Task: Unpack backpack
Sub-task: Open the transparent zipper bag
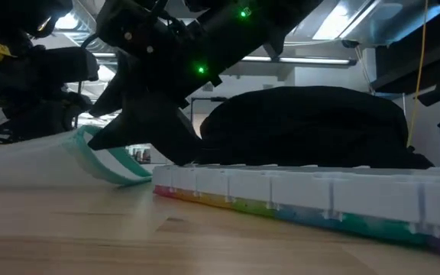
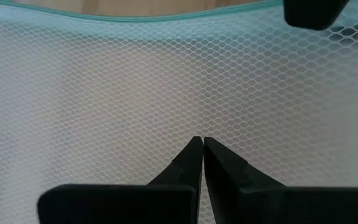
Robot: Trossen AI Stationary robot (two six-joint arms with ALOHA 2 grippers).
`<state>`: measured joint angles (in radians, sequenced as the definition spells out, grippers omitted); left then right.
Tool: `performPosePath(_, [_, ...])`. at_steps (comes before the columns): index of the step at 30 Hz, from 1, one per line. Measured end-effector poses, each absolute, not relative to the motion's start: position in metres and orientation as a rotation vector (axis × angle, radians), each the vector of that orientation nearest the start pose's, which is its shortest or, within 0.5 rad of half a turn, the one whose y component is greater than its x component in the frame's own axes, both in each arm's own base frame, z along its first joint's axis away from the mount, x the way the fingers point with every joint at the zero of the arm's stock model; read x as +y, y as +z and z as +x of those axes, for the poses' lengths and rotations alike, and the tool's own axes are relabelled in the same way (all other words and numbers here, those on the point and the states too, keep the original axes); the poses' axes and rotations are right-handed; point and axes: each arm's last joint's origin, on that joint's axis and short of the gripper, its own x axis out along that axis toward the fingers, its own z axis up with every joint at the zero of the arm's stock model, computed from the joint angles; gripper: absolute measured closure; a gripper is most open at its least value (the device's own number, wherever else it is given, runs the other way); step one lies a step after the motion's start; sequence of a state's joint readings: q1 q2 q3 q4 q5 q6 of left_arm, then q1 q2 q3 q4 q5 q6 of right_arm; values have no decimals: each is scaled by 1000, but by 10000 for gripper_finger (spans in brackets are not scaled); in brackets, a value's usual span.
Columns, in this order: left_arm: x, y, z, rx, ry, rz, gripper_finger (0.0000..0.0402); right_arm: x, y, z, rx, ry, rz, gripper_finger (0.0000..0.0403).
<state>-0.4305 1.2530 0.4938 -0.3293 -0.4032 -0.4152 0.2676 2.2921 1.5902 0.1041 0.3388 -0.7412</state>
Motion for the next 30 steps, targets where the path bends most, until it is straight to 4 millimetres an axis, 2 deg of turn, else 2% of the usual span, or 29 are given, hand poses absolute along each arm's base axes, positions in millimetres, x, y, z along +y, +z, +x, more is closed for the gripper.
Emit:
performPosePath(7, [-73,148,187,962,173,77,402,124,138,485,562,160,-889,360])
performPosePath(9, [-73,152,186,948,189,94,402,124,141,487,556,158,-888,391])
performPosePath(15, [-74,185,179,835,284,219,402,125,148,490,544,143,-854,398])
performPosePath(20, [-76,213,172,664,269,130,401,115,154,495,582,110,-860,401])
performPosePath(25, [-88,223,168,580,191,89,390,100,170,504,594,34,-864,402])
performPosePath(30, [-98,225,161,523,211,134,398,84,181,510,592,-8,-852,402])
